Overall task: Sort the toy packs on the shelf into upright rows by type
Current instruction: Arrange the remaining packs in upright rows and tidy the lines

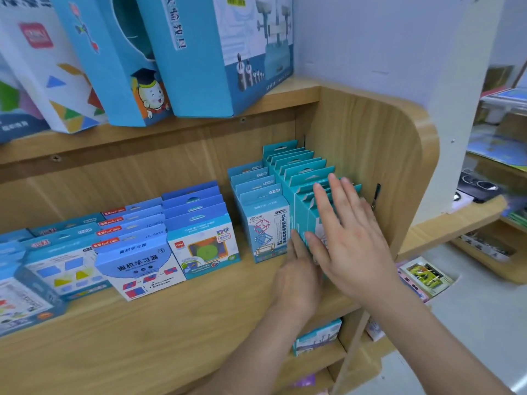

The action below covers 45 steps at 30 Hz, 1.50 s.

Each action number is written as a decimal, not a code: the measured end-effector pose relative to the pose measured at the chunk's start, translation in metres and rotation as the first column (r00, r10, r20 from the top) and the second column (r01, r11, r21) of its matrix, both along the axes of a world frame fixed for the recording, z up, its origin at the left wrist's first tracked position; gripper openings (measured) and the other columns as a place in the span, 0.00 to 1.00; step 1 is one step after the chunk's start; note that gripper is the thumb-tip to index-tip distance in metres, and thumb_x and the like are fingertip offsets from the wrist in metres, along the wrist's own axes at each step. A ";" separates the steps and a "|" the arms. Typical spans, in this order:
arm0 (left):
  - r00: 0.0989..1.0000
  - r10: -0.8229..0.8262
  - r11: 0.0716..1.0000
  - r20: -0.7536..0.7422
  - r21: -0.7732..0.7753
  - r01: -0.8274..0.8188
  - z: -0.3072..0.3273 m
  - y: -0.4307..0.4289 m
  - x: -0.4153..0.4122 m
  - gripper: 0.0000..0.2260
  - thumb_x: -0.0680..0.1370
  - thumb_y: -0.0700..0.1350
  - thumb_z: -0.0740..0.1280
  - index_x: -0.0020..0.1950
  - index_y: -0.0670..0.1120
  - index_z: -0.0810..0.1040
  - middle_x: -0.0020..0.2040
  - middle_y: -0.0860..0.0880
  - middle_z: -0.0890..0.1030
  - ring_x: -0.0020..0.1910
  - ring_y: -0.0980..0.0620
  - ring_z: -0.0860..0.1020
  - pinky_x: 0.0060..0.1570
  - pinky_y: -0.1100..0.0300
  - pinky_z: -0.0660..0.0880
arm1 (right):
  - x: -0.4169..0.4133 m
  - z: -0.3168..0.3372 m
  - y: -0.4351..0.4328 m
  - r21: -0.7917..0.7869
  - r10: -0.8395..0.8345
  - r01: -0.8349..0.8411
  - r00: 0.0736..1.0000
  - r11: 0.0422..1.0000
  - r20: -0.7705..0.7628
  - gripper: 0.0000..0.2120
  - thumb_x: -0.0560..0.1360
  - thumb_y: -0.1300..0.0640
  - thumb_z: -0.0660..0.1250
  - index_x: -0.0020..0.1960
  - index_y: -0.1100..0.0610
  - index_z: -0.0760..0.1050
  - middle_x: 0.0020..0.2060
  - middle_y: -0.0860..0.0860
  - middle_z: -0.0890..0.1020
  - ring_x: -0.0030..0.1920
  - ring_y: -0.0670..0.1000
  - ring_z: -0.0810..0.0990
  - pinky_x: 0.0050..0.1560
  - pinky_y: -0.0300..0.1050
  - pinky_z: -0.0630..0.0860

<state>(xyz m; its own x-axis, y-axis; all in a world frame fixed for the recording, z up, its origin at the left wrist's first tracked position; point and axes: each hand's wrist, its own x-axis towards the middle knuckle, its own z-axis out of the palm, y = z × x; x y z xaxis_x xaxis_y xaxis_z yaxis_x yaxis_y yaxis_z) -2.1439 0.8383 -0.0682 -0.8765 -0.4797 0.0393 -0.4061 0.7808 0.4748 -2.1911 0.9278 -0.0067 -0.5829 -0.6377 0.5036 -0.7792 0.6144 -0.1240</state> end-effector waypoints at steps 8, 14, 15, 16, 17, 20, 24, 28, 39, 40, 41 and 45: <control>1.000 0.002 1.000 0.028 -0.012 -0.002 -0.006 0.002 -0.002 0.36 0.80 0.47 0.59 0.76 0.38 0.35 0.75 0.39 0.59 0.61 0.42 0.74 0.55 0.52 0.72 | -0.022 0.026 0.002 0.180 0.074 -0.063 0.996 0.982 -0.058 0.32 0.78 0.45 0.59 0.76 0.58 0.55 0.75 0.55 0.59 0.76 0.54 0.56 0.73 0.51 0.58; 0.998 0.005 1.000 0.064 0.017 -0.006 0.003 -0.001 -0.004 0.37 0.81 0.47 0.59 0.75 0.39 0.34 0.76 0.40 0.58 0.62 0.43 0.74 0.57 0.51 0.73 | -0.020 0.022 0.004 0.141 0.121 -0.118 0.993 0.983 -0.014 0.36 0.77 0.47 0.61 0.77 0.58 0.49 0.77 0.56 0.50 0.77 0.54 0.46 0.75 0.51 0.53; 0.998 -0.001 1.000 0.067 0.028 -0.001 0.004 -0.003 -0.002 0.37 0.80 0.49 0.59 0.75 0.39 0.34 0.76 0.41 0.60 0.61 0.43 0.74 0.56 0.51 0.74 | -0.017 0.019 0.005 0.121 0.122 -0.118 0.992 0.986 -0.025 0.36 0.77 0.48 0.61 0.77 0.58 0.49 0.77 0.56 0.50 0.77 0.54 0.46 0.75 0.51 0.53; 0.998 -0.007 0.999 0.067 0.033 0.005 0.005 -0.005 -0.001 0.38 0.80 0.51 0.59 0.76 0.40 0.35 0.75 0.41 0.61 0.61 0.43 0.75 0.55 0.50 0.74 | -0.015 0.017 0.006 0.097 0.120 -0.116 0.992 0.989 -0.035 0.35 0.77 0.48 0.61 0.77 0.58 0.49 0.77 0.56 0.51 0.77 0.54 0.46 0.74 0.52 0.54; 0.998 -0.008 0.999 0.059 0.032 0.007 0.007 -0.007 0.001 0.38 0.80 0.52 0.60 0.76 0.40 0.36 0.75 0.41 0.62 0.61 0.43 0.75 0.55 0.50 0.75 | -0.013 0.016 0.008 0.068 0.117 -0.114 0.992 0.991 -0.045 0.34 0.78 0.49 0.60 0.77 0.57 0.50 0.77 0.55 0.52 0.77 0.54 0.47 0.74 0.52 0.55; 1.000 0.006 0.999 -0.014 0.042 -0.005 0.009 -0.008 0.007 0.41 0.77 0.55 0.63 0.77 0.42 0.38 0.72 0.43 0.67 0.62 0.45 0.74 0.55 0.52 0.75 | -0.006 0.014 0.013 -0.059 0.140 -0.145 0.987 0.988 -0.074 0.29 0.77 0.51 0.57 0.76 0.57 0.56 0.76 0.56 0.57 0.76 0.55 0.54 0.72 0.54 0.60; 0.981 0.011 0.998 -0.193 0.064 0.002 0.010 -0.004 0.014 0.40 0.74 0.56 0.67 0.77 0.49 0.45 0.72 0.47 0.67 0.63 0.46 0.74 0.55 0.50 0.76 | 0.004 0.006 0.021 -0.308 0.193 -0.219 0.975 0.926 -0.111 0.20 0.76 0.59 0.59 0.68 0.61 0.70 0.68 0.59 0.70 0.67 0.59 0.69 0.65 0.53 0.70; 0.966 0.023 0.997 -0.259 0.080 -0.003 0.020 -0.001 0.028 0.38 0.75 0.54 0.66 0.77 0.49 0.47 0.73 0.49 0.65 0.66 0.47 0.71 0.60 0.51 0.73 | 0.021 -0.011 0.027 -0.401 0.211 -0.247 0.968 0.882 -0.134 0.16 0.75 0.61 0.58 0.60 0.62 0.76 0.58 0.58 0.77 0.57 0.56 0.75 0.56 0.50 0.75; 0.835 0.049 0.999 -0.547 0.046 -0.028 0.038 -0.020 0.089 0.17 0.78 0.44 0.65 0.66 0.52 0.73 0.60 0.55 0.77 0.56 0.58 0.76 0.55 0.55 0.76 | 0.056 -0.029 0.011 -0.484 0.364 -0.270 0.925 0.832 0.112 0.17 0.73 0.63 0.62 0.61 0.58 0.74 0.56 0.50 0.76 0.56 0.45 0.73 0.52 0.43 0.77; 0.821 0.055 0.998 -0.568 0.026 -0.050 0.040 -0.025 0.098 0.14 0.78 0.44 0.65 0.63 0.51 0.76 0.56 0.56 0.79 0.52 0.59 0.77 0.53 0.57 0.77 | 0.061 -0.026 0.007 -0.497 0.390 -0.278 0.911 0.822 0.135 0.17 0.73 0.63 0.61 0.62 0.57 0.74 0.55 0.48 0.75 0.55 0.44 0.73 0.51 0.41 0.77; 0.811 0.062 0.997 -0.581 -0.002 -0.077 0.043 -0.031 0.109 0.12 0.78 0.44 0.65 0.60 0.51 0.79 0.53 0.56 0.80 0.50 0.60 0.78 0.51 0.59 0.76 | 0.065 -0.024 0.002 -0.513 0.413 -0.285 0.898 0.810 0.153 0.17 0.74 0.62 0.61 0.62 0.56 0.73 0.54 0.47 0.75 0.53 0.43 0.74 0.50 0.39 0.75; 0.760 0.151 0.981 -0.632 0.002 -0.194 0.051 -0.057 0.156 0.10 0.76 0.45 0.64 0.53 0.50 0.83 0.46 0.56 0.83 0.42 0.60 0.79 0.43 0.66 0.75 | 0.084 -0.015 -0.023 -0.557 0.493 -0.306 0.841 0.772 0.222 0.18 0.74 0.60 0.60 0.64 0.52 0.72 0.52 0.43 0.75 0.49 0.42 0.76 0.49 0.39 0.74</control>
